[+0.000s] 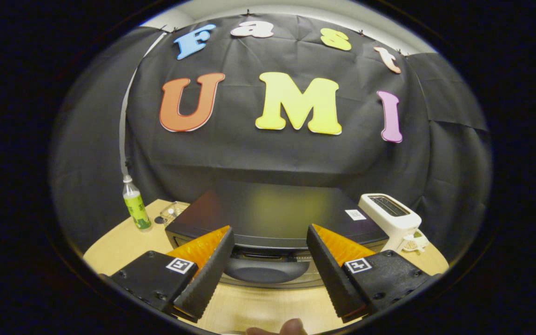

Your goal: Open the toaster oven, put the food inside, and close the toaster oven door.

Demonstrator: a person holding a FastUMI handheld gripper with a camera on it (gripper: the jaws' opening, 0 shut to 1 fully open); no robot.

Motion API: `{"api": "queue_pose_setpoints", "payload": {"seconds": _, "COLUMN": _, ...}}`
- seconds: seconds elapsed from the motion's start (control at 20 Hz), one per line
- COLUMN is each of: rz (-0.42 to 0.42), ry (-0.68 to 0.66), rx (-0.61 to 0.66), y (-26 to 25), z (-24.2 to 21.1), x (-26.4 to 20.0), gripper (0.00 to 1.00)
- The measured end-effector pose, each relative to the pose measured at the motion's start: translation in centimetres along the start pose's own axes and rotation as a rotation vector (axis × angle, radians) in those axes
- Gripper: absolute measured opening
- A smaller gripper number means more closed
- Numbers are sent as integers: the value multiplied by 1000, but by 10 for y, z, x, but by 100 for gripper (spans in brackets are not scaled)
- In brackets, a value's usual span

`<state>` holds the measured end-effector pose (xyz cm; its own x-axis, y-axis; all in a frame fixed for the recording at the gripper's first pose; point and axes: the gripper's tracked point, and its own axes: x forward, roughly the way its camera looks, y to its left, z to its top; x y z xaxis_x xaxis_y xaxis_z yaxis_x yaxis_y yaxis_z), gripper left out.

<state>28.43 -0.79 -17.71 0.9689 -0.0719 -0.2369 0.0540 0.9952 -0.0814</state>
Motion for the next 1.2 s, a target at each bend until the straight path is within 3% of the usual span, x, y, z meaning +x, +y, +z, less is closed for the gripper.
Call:
{"api": "queue_pose_setpoints", "payload": {"seconds": 0.4, "rz": 9, "ry": -19, "rx": 9, "y": 6, "z": -10, "x": 8, "gripper": 100}}
{"api": "queue_pose_setpoints", "payload": {"seconds": 0.55, "rz": -7, "ry": -55, "rx": -93, "y": 6, "z": -19, "x": 7, "gripper": 100}}
{"api": "queue_pose_setpoints", "payload": {"seconds": 0.75, "rz": 15, "ry": -81, "rx": 96, "y": 6, "z": -28, "x": -2, "gripper": 100}}
{"api": "queue_pose_setpoints", "payload": {"seconds": 1.2, "rz": 6, "ry": 48, "rx": -15, "y": 9, "z": -66, "x": -45, "gripper": 100}}
